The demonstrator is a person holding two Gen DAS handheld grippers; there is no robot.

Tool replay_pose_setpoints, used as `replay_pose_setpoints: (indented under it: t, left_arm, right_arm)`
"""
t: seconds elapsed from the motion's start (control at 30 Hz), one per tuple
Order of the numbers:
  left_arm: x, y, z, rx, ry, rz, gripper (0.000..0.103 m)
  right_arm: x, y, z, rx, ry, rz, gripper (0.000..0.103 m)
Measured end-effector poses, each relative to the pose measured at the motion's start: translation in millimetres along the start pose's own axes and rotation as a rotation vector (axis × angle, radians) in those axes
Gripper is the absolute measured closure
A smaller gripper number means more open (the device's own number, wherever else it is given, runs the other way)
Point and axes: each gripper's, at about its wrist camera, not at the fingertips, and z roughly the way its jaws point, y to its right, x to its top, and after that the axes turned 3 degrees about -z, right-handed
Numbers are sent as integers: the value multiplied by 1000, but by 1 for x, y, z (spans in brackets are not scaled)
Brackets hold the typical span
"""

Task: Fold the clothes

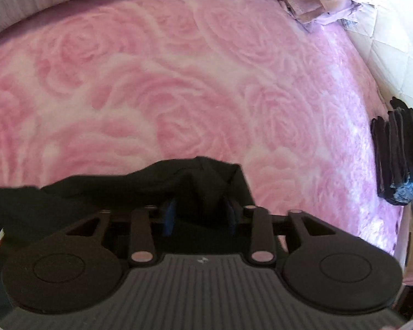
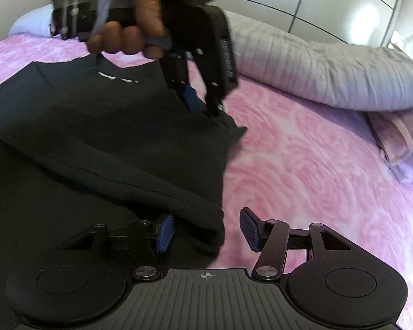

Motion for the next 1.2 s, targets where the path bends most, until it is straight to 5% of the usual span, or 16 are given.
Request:
replay_pose_setpoints:
  t: [0.03,0.1,0.2,0.37,0.57,0.73,0.77,0.8,0.83,0.87,1.0,1.2]
  left_arm:
    - [2,2,-2,-9,11,16,100]
    - [10,4,-8,16,74,56,100]
    - [21,5,-16,56,170,90,103]
    - [45,-3,-17,29,185,38,103]
    - [27,-6,-27,-17,62,45,73]
    - [16,-11,3,-67,-38,-7,75]
    - [17,-13,10,-86,-43,-34,80]
    - [19,-13,13,-94,-30,-45,102]
    - [23,-11,11,-91,8,-47,102]
    - [27,-10,9,-88,46,-48,102]
    - [39,-6,2,-61,151,-8,103]
    - [40,-1,-20,-71,134,51,96]
  right_arm:
    - [1,3,2,-2,-4,18,50]
    - [2,10,4,-8,-11,56,90]
    - [-6,19,-3,-23,-23,125,93]
    - [-20,19,-13,-17,-56,218,94]
    - [-14,19,-18,-20,-45,223,92]
    - [-5,4,-12,-23,-14,96,72]
    - [-3,2,-8,-23,-14,76,72]
    - [-1,1,-4,-21,-14,61,72]
    - [0,3,-3,-16,-16,62,74]
    - [0,7,-3,-27,-20,76,99]
    - [-10,13,-7,-37,-57,126,101]
    - [-9,19,-9,-16,-76,181,100]
